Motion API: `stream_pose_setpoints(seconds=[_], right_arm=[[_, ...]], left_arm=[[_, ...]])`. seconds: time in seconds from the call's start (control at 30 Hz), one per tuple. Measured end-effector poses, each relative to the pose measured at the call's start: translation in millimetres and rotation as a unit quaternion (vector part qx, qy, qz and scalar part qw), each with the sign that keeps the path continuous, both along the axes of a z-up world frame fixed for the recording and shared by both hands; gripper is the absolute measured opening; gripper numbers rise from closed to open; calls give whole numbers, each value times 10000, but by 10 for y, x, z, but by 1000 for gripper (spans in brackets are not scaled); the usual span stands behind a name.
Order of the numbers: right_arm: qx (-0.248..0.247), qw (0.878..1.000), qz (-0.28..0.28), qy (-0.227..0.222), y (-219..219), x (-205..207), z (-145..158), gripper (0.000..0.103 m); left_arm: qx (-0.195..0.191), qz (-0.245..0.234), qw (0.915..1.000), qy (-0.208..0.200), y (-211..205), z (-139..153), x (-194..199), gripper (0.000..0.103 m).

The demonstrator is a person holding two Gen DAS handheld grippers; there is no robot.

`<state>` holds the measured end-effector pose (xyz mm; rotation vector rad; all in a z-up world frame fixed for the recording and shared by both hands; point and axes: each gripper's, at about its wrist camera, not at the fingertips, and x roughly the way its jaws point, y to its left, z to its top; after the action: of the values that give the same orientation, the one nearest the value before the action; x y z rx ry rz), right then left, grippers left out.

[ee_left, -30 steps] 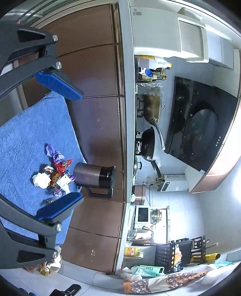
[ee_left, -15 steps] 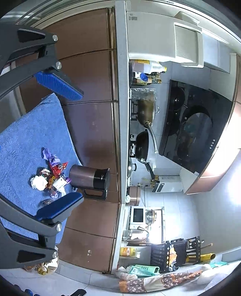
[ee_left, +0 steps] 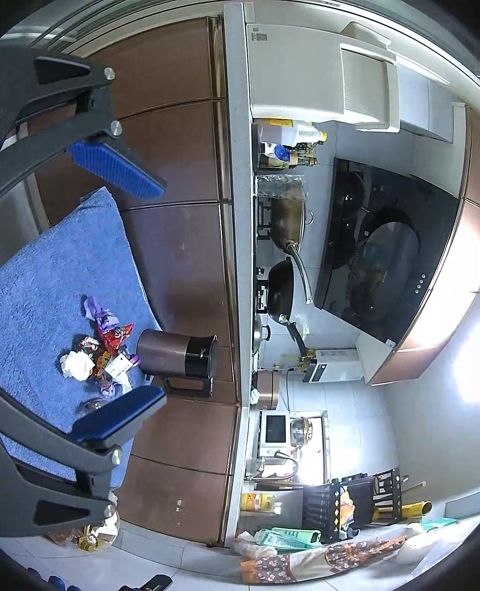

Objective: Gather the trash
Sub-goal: 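Move both tools toward the pile of wrappers on the blue towel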

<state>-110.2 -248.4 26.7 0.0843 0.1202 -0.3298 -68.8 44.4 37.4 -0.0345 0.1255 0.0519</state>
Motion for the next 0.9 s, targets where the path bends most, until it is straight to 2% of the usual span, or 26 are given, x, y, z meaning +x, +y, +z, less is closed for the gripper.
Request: stream_pose_setpoints(seconds=[0.6, 0.77, 0.9], right_arm=[[3, 9999, -72, 104, -99, 135, -113, 103], [189, 9993, 9, 312, -178, 276, -225, 103], [424, 9965, 193, 695, -248, 497, -387, 103]], left_arm=[[162, -106, 9995, 268, -145, -138, 214, 102], [89, -272, 9981, 540, -156, -260, 419, 102], [-48, -640, 9929, 1003, -159, -437, 713, 102]])
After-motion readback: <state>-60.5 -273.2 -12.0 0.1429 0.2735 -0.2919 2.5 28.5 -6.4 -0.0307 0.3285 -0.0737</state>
